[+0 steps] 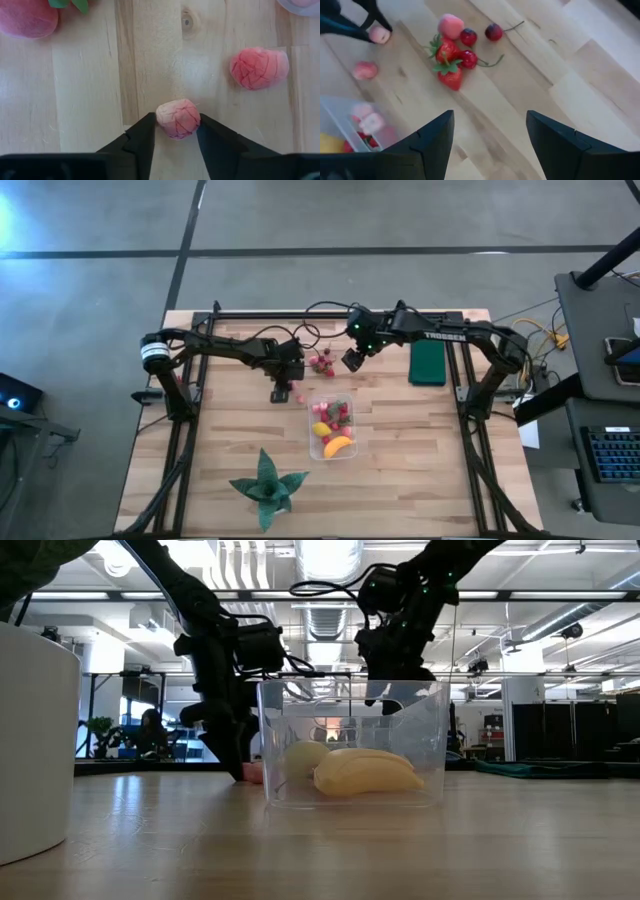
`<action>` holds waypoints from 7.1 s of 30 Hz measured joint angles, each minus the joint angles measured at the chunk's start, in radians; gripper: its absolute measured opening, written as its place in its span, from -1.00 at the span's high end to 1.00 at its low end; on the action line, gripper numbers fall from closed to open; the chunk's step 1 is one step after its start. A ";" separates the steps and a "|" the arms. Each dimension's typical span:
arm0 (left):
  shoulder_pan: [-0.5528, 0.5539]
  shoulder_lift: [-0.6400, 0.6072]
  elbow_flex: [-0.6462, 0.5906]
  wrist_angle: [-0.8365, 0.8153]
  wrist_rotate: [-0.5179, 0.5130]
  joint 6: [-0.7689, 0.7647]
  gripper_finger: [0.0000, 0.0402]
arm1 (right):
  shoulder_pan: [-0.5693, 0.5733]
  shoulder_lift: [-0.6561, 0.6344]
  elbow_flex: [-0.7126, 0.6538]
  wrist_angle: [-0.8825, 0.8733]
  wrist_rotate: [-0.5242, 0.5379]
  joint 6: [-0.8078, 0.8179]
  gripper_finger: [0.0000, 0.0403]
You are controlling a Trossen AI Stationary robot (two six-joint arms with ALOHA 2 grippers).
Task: Pick and placing Produce into tupperware
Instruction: Put the apricot into the transparent bin, then put the cherry into the transparent bin
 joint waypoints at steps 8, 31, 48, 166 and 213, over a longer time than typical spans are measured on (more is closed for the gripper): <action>-0.001 -0.001 0.000 -0.001 0.005 0.000 0.64 | -0.008 -0.018 0.000 -0.004 0.006 -0.001 -0.19; 0.000 -0.037 -0.002 -0.010 -0.005 0.002 0.66 | -0.120 0.019 0.000 0.048 -0.064 0.082 -0.19; -0.069 -0.223 0.013 0.099 0.164 -0.049 0.66 | -0.158 0.022 0.000 0.010 -0.116 0.071 -0.19; -0.199 -0.531 -0.245 0.010 -0.220 -0.492 -0.25 | -0.112 0.562 0.469 -0.033 -0.156 0.315 0.31; -0.198 -0.530 -0.252 0.027 -0.223 -0.557 -0.25 | 0.269 0.275 0.416 -0.250 -0.340 -0.087 0.26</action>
